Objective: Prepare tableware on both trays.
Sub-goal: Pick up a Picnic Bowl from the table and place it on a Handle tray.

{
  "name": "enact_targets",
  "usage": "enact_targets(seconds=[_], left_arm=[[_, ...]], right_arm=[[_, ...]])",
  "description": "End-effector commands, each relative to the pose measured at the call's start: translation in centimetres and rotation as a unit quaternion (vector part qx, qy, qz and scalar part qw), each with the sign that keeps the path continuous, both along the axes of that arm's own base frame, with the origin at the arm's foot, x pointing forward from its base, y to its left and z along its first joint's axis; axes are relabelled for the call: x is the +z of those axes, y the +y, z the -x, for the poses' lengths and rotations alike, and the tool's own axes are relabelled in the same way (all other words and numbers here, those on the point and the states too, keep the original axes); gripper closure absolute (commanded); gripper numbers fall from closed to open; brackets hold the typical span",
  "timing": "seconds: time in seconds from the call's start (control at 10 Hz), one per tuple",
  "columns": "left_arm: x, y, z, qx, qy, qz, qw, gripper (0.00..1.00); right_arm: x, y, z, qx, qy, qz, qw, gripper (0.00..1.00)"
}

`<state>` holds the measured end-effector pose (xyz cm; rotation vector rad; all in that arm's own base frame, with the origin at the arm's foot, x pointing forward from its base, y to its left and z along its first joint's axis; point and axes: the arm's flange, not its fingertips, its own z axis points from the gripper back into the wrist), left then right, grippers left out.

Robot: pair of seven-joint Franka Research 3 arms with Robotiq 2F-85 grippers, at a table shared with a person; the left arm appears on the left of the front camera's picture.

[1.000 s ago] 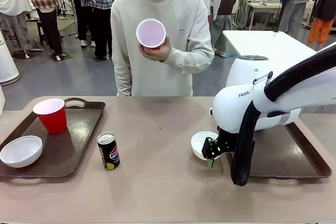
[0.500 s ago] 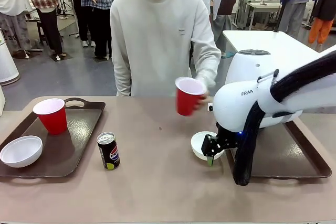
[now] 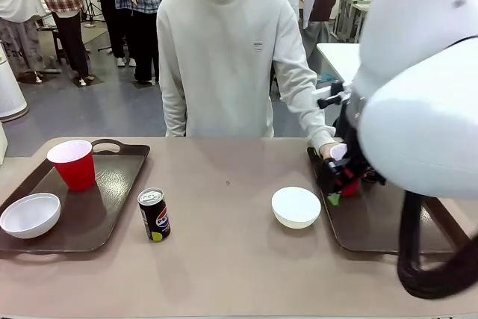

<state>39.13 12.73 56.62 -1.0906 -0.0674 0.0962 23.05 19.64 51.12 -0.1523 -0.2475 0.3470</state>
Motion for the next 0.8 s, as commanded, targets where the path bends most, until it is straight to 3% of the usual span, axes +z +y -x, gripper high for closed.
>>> enact_targets(seconds=[0.0,0.1,0.7], left_arm=[[0.5,-0.2,0.1,0.004,0.005,0.010,1.000,0.24],[0.5,-0.2,0.1,0.004,0.005,0.010,1.000,0.24],[0.5,-0.2,0.1,0.004,0.005,0.010,1.000,0.24]], right_arm=[[-9.0,-5.7,3.6,0.010,0.038,-0.006,0.999,0.00],[0.0,0.0,0.0,0.000,0.000,0.000,1.000,0.00],[0.2,-0.3,0.4,0.002,0.004,0.001,1.000,0.00]])
